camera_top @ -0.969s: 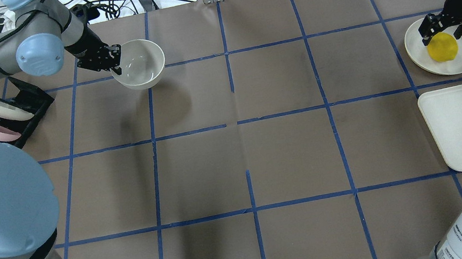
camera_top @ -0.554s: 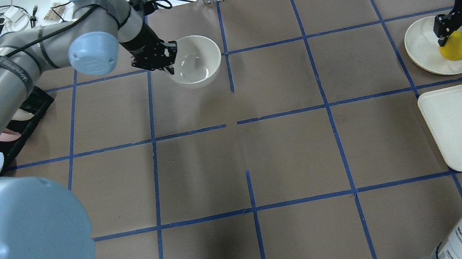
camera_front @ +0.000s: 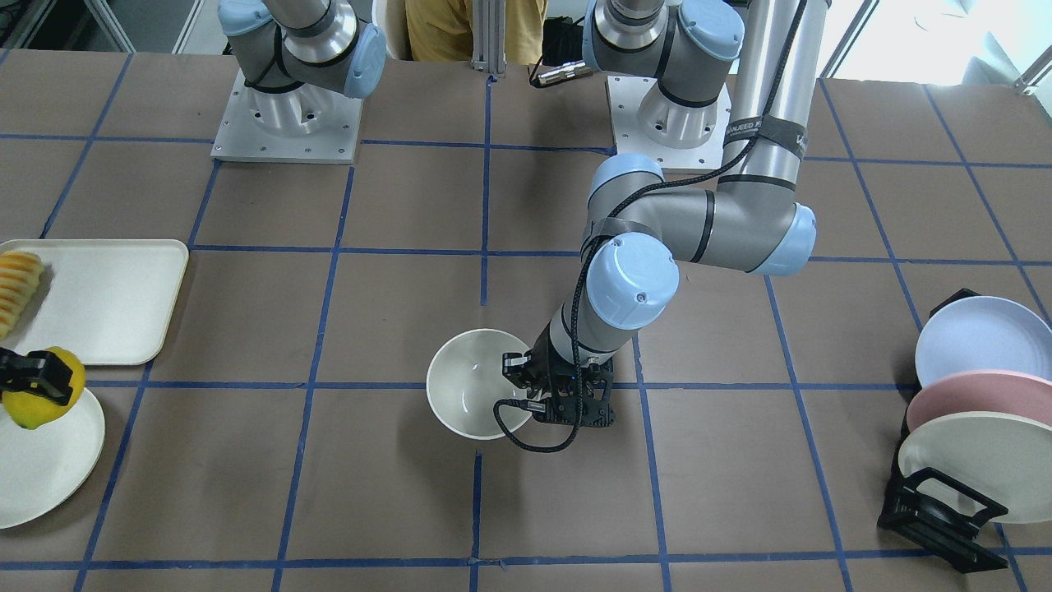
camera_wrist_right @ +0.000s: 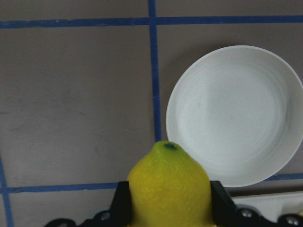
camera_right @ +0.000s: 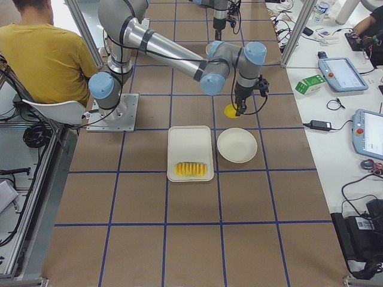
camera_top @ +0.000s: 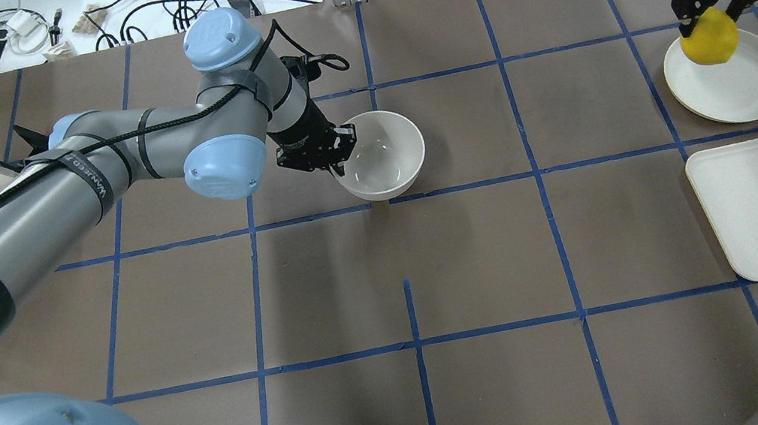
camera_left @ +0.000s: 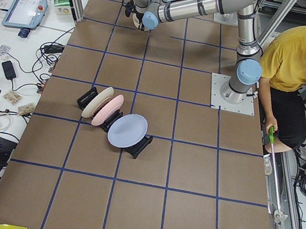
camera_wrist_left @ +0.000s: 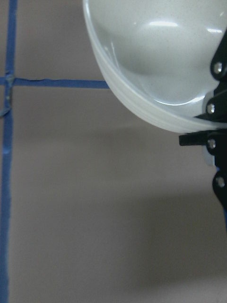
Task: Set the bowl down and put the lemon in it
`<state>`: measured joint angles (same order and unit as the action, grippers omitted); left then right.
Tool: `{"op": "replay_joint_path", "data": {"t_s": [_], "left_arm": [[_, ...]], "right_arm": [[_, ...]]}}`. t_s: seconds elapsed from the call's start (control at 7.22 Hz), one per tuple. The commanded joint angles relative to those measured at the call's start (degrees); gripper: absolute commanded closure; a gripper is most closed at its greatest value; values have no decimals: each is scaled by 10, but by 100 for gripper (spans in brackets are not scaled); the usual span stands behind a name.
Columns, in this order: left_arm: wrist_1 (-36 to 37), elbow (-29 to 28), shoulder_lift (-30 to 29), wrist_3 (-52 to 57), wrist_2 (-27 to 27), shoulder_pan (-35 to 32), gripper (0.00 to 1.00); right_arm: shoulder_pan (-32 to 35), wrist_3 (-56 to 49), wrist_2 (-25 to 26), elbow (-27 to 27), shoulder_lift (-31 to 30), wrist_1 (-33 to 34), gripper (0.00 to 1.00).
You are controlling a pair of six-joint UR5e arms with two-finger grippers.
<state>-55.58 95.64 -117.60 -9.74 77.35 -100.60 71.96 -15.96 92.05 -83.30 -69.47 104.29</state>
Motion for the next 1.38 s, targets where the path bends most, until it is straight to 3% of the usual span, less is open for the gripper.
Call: {"op": "replay_joint_path", "data": {"t_s": [0.0, 0.14, 0.28, 0.42, 0.69, 0.97, 1.25], "left_arm": [[14, 15, -7, -3, -1, -2, 100], [14, 15, -17, -5, -1, -2, 96], [15, 12, -10, -4, 0, -2, 38], [10, 11, 5, 7, 3, 0, 0], [-42, -23, 43, 8, 4, 16, 0], [-202, -107, 93, 65, 75, 43, 0], [-346, -156, 138, 125, 95, 76, 0]], "right_arm": [[87, 124, -7, 3, -27, -30, 100], [120, 166, -10, 8, -28, -30, 100], [155, 213, -9, 16, -27, -30, 100], [179, 238, -12, 16, -22, -30, 100], [221, 242, -13, 16, -16, -23, 100], [253, 285, -49, 15, 4, 4, 100], [313, 321, -49, 12, 34, 48, 100]]}}
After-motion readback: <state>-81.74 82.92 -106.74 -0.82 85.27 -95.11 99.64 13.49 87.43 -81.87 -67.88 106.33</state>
